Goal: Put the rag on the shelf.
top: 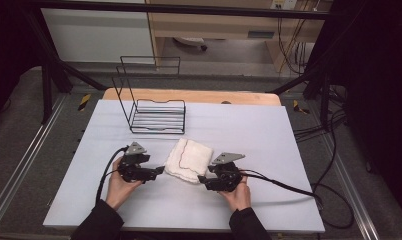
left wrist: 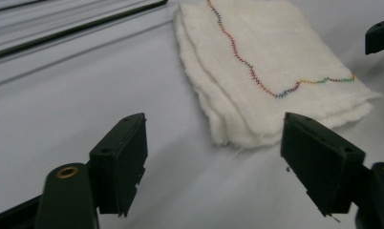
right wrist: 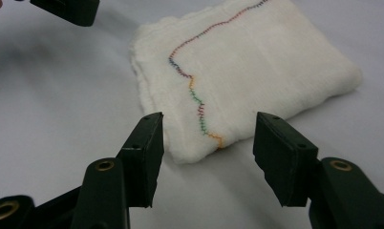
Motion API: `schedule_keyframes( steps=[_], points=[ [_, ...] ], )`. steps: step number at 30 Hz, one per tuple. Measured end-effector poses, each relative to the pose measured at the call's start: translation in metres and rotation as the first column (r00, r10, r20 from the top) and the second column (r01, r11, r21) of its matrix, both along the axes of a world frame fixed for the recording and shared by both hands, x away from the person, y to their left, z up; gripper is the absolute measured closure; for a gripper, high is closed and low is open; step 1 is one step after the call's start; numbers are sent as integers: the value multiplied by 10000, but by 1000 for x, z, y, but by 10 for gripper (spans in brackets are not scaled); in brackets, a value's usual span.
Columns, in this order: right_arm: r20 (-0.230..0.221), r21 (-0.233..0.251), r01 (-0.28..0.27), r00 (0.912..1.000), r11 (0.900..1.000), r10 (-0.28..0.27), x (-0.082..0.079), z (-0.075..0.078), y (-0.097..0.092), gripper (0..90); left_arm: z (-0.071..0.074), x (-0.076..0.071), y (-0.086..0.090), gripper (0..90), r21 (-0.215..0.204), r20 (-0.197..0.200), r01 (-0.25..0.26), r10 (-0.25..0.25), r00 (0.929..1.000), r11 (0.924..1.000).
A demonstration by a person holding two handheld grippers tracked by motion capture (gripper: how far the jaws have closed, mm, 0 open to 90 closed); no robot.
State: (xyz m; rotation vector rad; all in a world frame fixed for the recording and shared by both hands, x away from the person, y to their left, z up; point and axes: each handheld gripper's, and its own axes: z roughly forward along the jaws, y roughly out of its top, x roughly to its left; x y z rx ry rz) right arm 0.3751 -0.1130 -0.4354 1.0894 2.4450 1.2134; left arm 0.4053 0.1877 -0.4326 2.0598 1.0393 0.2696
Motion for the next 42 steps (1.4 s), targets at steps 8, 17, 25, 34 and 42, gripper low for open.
schedule_keyframes(
  steps=[8, 17, 25, 34, 42],
  points=[
    [-240, 199, 676, 9975, 9975, -671, 1, -8, 2, 488, -12, 17, -22, 457, 383, -333, -182, 194, 9993, 9991],
    [-549, 188, 936, 9942, 9954, -925, 0, -15, 11, 537, -15, 16, -25, 677, 161, -671, 92, -81, 9977, 9998],
    [-921, 367, 1087, 9902, 9934, -1050, -2, -18, 14, 697, -12, 12, -27, 815, 194, -776, -61, 76, 9970, 9998],
    [-899, 265, 1133, 9898, 9932, -1105, -2, -11, 10, 883, -7, -1, -25, 823, -240, -971, -175, 151, 9952, 9996],
    [-649, -325, 778, 9947, 9964, -797, -4, -5, -2, 869, -2, -25, -38, 813, -6, -471, -84, 84, 9989, 10000]
  ],
)
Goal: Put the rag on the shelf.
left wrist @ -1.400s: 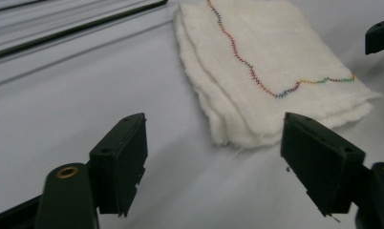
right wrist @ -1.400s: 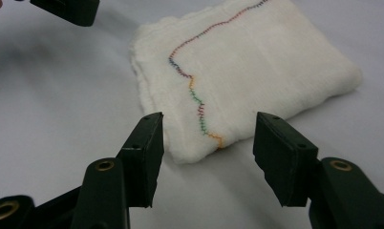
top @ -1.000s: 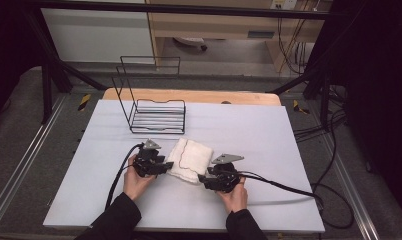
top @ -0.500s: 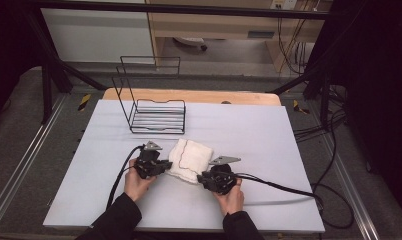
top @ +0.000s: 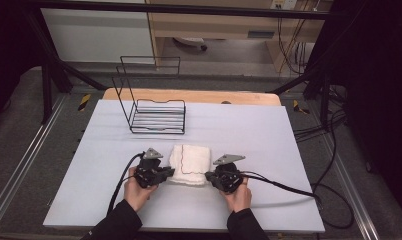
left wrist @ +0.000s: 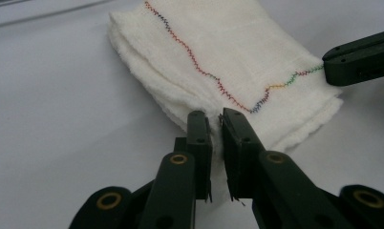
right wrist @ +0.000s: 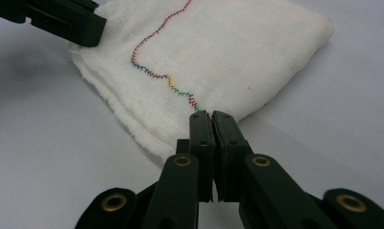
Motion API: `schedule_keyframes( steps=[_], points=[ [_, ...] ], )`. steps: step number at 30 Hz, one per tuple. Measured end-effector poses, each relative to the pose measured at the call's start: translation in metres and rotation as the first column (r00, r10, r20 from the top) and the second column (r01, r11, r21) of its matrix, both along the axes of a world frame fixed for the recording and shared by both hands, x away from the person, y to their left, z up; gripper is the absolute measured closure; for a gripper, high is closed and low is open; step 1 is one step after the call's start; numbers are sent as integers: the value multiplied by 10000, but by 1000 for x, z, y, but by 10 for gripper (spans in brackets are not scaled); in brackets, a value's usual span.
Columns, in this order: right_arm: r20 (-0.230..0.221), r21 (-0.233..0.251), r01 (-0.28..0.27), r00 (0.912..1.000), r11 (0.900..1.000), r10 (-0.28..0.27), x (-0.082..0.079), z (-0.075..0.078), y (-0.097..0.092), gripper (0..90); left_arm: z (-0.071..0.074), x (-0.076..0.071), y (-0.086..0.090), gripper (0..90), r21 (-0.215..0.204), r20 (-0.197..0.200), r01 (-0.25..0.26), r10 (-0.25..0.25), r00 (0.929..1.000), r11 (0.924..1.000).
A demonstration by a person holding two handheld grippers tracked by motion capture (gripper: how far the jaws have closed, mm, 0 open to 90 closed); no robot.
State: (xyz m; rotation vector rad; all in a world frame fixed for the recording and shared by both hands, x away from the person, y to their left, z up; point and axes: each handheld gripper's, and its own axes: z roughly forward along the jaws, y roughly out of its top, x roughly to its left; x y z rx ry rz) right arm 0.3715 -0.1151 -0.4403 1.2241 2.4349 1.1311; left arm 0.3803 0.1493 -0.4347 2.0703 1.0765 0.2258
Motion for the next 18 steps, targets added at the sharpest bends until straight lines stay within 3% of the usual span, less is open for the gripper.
schedule_keyframes(
  steps=[2, 4, 8, 10, 12, 18],
  points=[
    [-121, 94, -21, 9999, 10000, 22, 1, -3, -2, 848, -2, 0, 0, 803, 127, 85, 25, -26, 10000, 9999],
    [-133, 246, -38, 9999, 9997, 42, 1, -4, -4, 764, -3, 0, 2, 772, 136, 77, 91, -93, 9999, 9999],
    [352, 550, -227, 9992, 9982, 208, 1, 4, -8, 611, 2, 0, 8, 643, 253, 405, 237, -247, 9989, 9994],
    [526, 602, -305, 9982, 9977, 274, 1, 8, -11, 574, 6, 1, 11, 558, 179, 507, 289, -298, 9983, 9994],
    [776, 665, -350, 9965, 9972, 298, 2, 11, -14, 482, 10, 3, 14, 493, 159, 542, 434, -442, 9976, 9989],
    [866, 1085, -235, 9961, 9938, 141, 8, 14, -27, 331, 16, 14, 22, 317, -217, 480, 636, -625, 9969, 9977]
  ],
)
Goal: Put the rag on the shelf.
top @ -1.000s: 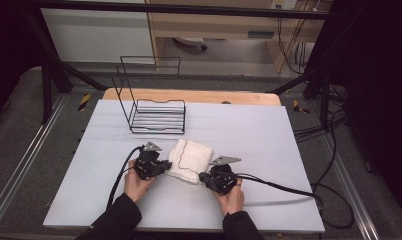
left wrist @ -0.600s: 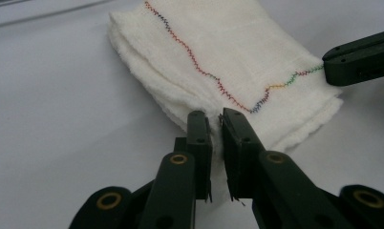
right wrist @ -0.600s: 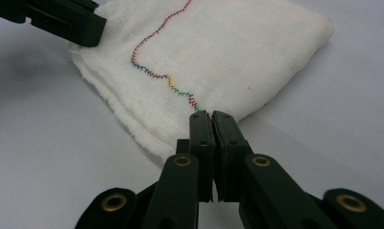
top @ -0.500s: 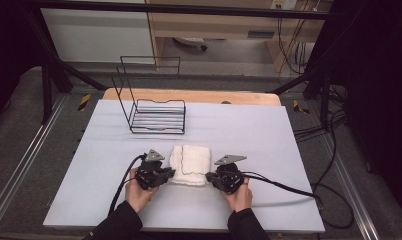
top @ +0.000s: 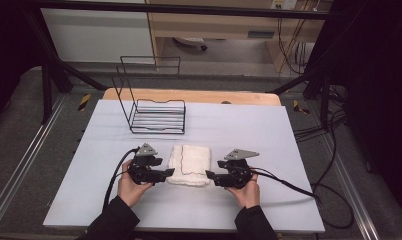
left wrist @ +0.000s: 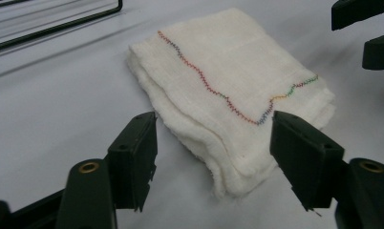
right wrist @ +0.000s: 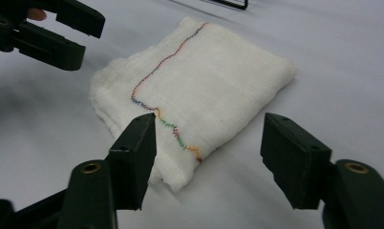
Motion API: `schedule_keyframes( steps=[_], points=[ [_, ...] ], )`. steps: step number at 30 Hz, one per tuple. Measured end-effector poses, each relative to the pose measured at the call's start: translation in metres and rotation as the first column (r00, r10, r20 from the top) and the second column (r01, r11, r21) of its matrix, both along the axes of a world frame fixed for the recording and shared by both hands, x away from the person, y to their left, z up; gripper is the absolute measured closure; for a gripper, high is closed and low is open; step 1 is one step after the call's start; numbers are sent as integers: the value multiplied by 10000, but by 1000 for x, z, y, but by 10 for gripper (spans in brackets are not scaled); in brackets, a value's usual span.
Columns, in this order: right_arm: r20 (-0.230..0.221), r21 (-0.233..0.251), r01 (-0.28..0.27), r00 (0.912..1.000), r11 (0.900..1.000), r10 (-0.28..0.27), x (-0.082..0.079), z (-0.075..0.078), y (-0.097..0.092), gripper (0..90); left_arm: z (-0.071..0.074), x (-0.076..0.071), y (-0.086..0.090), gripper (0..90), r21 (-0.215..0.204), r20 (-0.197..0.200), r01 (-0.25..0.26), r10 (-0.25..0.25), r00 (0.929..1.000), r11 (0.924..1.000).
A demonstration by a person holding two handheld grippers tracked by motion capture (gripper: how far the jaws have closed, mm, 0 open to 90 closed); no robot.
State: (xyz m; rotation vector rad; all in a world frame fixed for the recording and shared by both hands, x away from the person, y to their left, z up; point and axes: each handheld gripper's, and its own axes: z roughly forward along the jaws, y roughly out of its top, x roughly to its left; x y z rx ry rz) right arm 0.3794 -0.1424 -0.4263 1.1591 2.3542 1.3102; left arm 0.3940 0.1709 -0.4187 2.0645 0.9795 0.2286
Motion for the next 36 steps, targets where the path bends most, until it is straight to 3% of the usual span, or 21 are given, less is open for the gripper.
schedule_keyframes(
  steps=[5, 8, 15, 20, 27, 36],
  points=[
    [94, -81, 4, 10000, 10000, -3, 2, 0, -7, 194, 1, 8, 0, 202, -22, -98, -48, 48, 9999, 10000],
    [130, 176, -207, 9997, 9996, 205, 5, 0, -10, 130, 1, 15, -1, 146, 0, -110, -61, 61, 9999, 10000],
    [210, 6, -242, 9995, 9997, 242, 6, 0, -14, 26, 3, 31, -2, 127, -52, -53, -206, 206, 9998, 9998],
    [234, -51, -227, 9995, 9997, 228, 6, -1, -14, 6, 7, 45, -6, 127, 176, 87, -446, 445, 9990, 9988],
    [175, -160, -286, 9994, 9995, 289, 6, -2, -14, 4, 6, 60, -12, 133, 364, -9, -662, 662, 9978, 9971],
    [193, -133, -264, 9995, 9996, 266, 7, -2, -14, 4, -7, 76, -22, 249, 515, -245, -976, 990, 9948, 9939]
  ],
)
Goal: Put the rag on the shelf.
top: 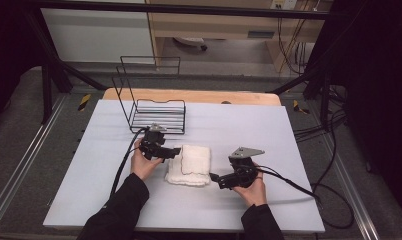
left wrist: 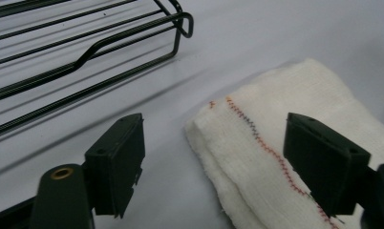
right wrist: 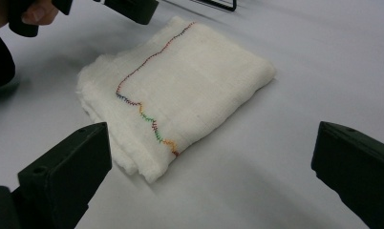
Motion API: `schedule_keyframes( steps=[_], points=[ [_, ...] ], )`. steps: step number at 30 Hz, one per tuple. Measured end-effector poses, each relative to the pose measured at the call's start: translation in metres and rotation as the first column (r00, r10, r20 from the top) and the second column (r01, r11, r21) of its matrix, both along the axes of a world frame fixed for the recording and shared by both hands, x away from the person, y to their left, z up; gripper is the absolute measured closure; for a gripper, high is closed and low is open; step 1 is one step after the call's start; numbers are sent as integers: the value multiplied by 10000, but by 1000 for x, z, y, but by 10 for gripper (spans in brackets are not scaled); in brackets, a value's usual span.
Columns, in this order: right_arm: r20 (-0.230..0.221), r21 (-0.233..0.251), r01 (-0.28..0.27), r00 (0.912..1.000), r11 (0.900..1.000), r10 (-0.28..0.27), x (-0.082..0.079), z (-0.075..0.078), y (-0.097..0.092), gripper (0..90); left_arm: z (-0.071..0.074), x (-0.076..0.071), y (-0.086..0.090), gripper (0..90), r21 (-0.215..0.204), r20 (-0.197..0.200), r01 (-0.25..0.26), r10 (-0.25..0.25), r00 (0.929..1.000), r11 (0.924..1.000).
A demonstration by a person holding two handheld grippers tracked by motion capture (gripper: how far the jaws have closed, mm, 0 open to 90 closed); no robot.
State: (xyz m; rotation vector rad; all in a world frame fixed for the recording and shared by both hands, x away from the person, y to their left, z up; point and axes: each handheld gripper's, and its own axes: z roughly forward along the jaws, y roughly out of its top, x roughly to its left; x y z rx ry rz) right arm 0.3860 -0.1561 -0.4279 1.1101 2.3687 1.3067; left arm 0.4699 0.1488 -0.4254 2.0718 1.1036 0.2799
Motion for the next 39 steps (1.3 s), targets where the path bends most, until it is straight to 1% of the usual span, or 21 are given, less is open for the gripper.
schedule_keyframes(
  steps=[1, 4, 6, 8, 10, 14, 16, 22, 27, 32, 35, 37, 39],
  points=[
    [-24, 9, 14, 10000, 10000, -14, 0, 0, 0, 4, -1, 1, 0, 273, 4, -31, -36, 36, 10000, 10000],
    [-25, -16, 30, 10000, 10000, -30, 0, 0, 0, 4, -6, 4, 0, 342, 219, -48, -140, 141, 9999, 9997],
    [-14, -30, 10, 10000, 10000, -10, 0, 0, 0, 5, -9, 6, 0, 364, 237, -138, -215, 218, 9997, 9995],
    [-85, -33, 9, 10000, 10000, -9, 0, -1, 0, 5, -10, 7, 0, 424, 269, -150, -235, 239, 9996, 9994],
    [-121, -40, 10, 9999, 10000, -11, 0, -1, 1, 6, -12, 8, -2, 446, 142, -188, -214, 217, 9996, 9997],
    [-133, -16, 30, 9999, 10000, -31, 1, -1, 1, 6, -14, 10, -6, 497, 183, -282, -163, 168, 9995, 9997],
    [-122, -15, 19, 9999, 10000, -19, 1, -1, 1, 6, -14, 10, -8, 519, 310, -256, -140, 148, 9996, 9994],
    [-85, -7, 39, 10000, 10000, -39, 1, 0, 0, 7, -17, 12, -12, 579, 220, -339, -243, 251, 9991, 9995],
    [-100, 38, 62, 9999, 10000, -62, 1, 0, 1, 8, -19, 12, -13, 641, 118, -423, -170, 175, 9990, 9998],
    [-150, 40, 66, 9999, 10000, -65, 1, -1, 1, 9, -19, 12, -13, 671, 27, -604, -184, 186, 9980, 9998],
    [-117, 63, 64, 9999, 10000, -63, 2, -1, 1, 10, -19, 11, -14, 693, 39, -604, -152, 154, 9981, 9999],
    [-47, 82, 55, 10000, 10000, -54, 3, -1, 1, 11, -19, 11, -15, 725, 15, -615, -124, 125, 9980, 9999],
    [-106, 140, 116, 9999, 9998, -114, 4, 0, 1, 12, -19, 10, -16, 744, 39, -590, -102, 104, 9982, 9999]
  ],
)
